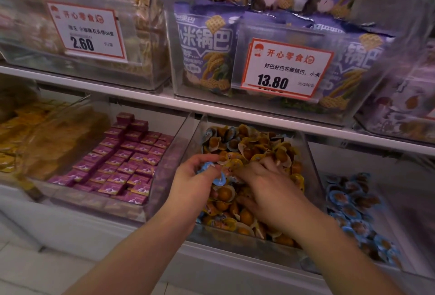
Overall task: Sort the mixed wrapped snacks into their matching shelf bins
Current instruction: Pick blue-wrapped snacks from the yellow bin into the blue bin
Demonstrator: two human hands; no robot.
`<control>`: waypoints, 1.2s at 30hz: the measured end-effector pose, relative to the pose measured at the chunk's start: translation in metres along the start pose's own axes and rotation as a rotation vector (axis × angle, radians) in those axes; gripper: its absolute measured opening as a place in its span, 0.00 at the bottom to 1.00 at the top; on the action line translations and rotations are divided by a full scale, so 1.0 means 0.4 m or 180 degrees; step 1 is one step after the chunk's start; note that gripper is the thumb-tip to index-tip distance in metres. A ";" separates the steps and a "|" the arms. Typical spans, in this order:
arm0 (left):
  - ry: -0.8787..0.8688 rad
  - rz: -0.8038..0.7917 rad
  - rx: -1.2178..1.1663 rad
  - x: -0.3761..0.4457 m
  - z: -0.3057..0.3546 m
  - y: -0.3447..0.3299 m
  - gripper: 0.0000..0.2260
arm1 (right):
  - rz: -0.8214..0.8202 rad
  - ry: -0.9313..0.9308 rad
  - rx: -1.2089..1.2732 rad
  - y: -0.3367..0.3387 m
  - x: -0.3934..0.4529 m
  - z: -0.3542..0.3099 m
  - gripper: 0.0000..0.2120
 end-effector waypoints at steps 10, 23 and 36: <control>0.0057 -0.0175 -0.0123 -0.006 0.000 0.009 0.09 | 0.0262 -0.0058 0.0606 -0.023 0.032 -0.015 0.16; -0.0328 -0.0097 0.0051 -0.004 0.012 -0.001 0.09 | 0.0924 -0.1026 0.2918 0.048 -0.024 0.009 0.12; -0.2706 -0.1268 0.2401 -0.111 0.001 -0.188 0.21 | 0.0505 -0.1458 0.7803 0.111 -0.150 -0.027 0.16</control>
Point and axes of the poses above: each hand's wrist, its own x-axis towards the middle knuckle, its own y-axis out of the back of the hand, z = x × y, the point moved 3 cm from there along x, towards the middle knuckle, and after that the axes turned 7 degrees about -x, right-handed, at the moved point
